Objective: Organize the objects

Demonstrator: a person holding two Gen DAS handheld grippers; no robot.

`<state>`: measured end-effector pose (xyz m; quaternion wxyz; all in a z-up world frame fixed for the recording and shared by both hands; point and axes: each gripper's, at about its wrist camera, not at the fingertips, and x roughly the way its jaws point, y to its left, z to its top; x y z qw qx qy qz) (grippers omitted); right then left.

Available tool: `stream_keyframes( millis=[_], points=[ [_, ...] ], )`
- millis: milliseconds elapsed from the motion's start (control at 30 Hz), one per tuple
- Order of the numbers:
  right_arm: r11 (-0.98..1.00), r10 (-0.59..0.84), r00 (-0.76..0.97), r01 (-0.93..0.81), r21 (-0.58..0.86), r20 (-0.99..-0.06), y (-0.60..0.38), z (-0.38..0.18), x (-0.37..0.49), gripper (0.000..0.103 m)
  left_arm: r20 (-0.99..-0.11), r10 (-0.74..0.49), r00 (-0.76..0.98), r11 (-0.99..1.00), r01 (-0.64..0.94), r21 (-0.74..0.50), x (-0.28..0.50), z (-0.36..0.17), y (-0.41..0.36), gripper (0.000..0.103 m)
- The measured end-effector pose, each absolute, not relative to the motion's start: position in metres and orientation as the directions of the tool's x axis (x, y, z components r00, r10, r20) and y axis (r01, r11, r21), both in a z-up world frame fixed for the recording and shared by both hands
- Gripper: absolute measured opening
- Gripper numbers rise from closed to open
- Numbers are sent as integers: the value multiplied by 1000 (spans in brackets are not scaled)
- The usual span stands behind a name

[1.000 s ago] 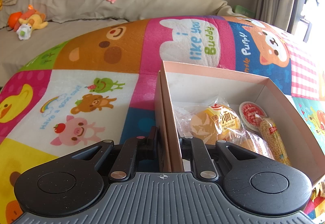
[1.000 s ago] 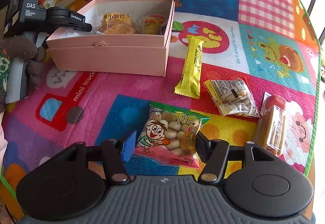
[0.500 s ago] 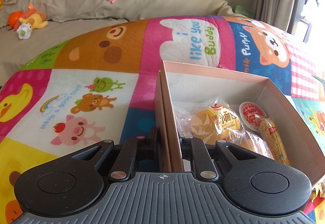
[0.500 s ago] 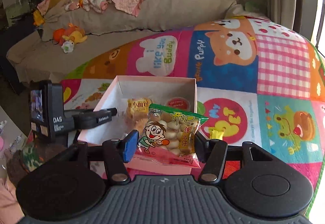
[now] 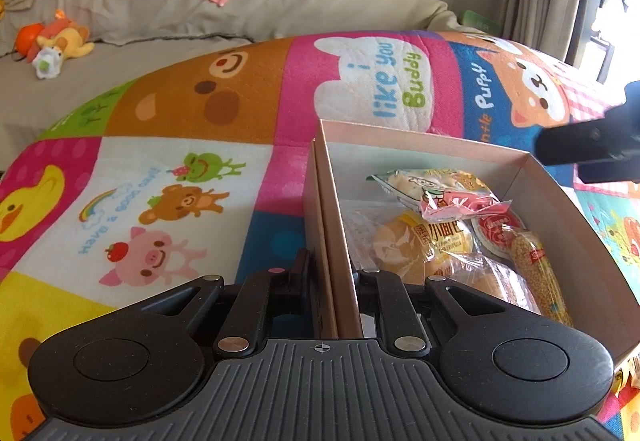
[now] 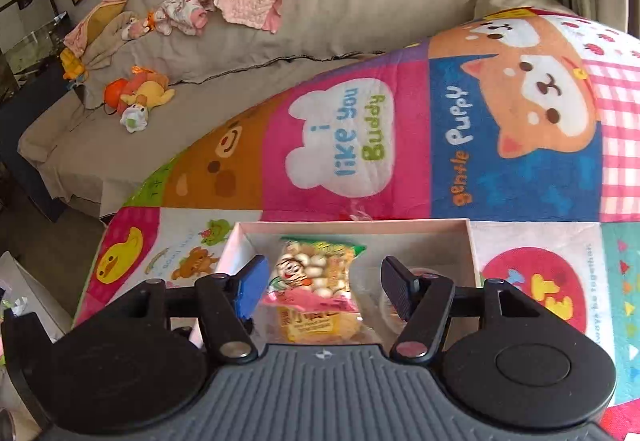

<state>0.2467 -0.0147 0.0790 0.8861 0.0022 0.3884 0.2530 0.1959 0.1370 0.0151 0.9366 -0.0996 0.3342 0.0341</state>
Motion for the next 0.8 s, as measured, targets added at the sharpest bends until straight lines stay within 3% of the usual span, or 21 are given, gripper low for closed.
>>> stream_keyframes(
  millis=[233, 367, 533, 800],
  points=[
    [933, 336, 653, -328, 146, -679, -100, 72, 227, 66, -632, 7, 775, 979, -133, -152, 195, 15, 135, 15],
    [949, 299, 621, -273, 158, -725, -140, 48, 215, 65, -632, 11, 775, 980, -135, -148, 195, 16, 134, 15],
    [956, 291, 588, -219, 198, -755, -162, 21, 216, 47, -633, 9, 774, 980, -134, -149, 195, 16, 134, 15],
    [940, 339, 528, -224, 258, -778, -163, -3, 216, 40, -633, 9, 774, 980, -134, -149, 195, 16, 134, 15]
  ],
)
